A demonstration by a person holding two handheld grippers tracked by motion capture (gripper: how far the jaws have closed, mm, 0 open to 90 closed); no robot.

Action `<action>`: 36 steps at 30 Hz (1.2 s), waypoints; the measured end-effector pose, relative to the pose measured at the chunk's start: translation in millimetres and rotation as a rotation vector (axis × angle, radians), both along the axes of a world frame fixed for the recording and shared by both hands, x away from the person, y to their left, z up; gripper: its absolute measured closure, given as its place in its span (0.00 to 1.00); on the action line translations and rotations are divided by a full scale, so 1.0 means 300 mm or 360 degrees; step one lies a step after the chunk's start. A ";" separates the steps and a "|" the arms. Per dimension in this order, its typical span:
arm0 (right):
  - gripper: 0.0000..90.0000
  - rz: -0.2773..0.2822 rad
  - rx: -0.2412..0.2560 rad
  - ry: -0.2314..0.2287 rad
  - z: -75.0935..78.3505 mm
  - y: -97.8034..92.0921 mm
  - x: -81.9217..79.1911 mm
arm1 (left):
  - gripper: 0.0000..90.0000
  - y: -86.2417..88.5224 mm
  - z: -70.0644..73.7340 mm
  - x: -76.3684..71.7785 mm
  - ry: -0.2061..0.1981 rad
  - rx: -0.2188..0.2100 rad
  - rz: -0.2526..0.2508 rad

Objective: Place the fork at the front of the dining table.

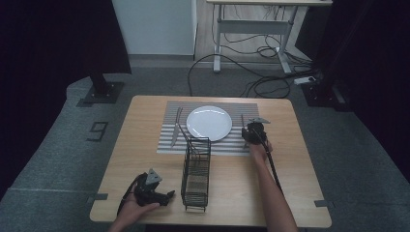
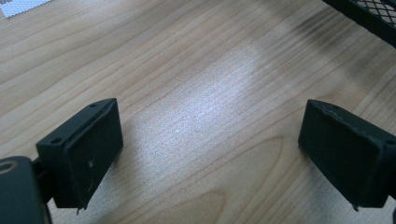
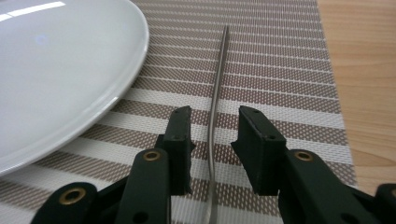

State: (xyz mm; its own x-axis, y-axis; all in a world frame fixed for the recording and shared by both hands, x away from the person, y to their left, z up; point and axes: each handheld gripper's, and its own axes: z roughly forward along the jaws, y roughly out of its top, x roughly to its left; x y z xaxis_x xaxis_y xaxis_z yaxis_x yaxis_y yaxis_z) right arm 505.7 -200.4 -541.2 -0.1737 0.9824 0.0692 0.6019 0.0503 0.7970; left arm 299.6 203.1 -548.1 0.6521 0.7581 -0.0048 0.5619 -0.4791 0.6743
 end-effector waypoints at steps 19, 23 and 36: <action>0.90 0.0076 -0.0040 0.0021 0.016 -0.058 -0.097 | 0.07 0.000 0.000 -0.001 0.0001 0.0001 0.0002; 0.94 0.0011 0.0020 0.0047 -0.004 -0.092 -0.097 | 0.07 0.000 0.000 -0.001 0.0001 0.0001 0.0001; 0.84 0.0134 -0.0006 -0.0036 0.065 -0.158 -0.215 | 0.07 0.000 0.000 -0.001 -0.0001 -0.0001 0.0002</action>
State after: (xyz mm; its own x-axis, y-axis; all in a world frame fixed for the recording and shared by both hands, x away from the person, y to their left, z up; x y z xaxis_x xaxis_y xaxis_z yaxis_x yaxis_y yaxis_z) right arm 441.3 -247.9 -521.5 -0.2569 0.9645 0.0605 0.5775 0.1030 0.8099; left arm 299.3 203.0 -548.2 0.6511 0.7590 -0.0046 0.5620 -0.4780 0.6751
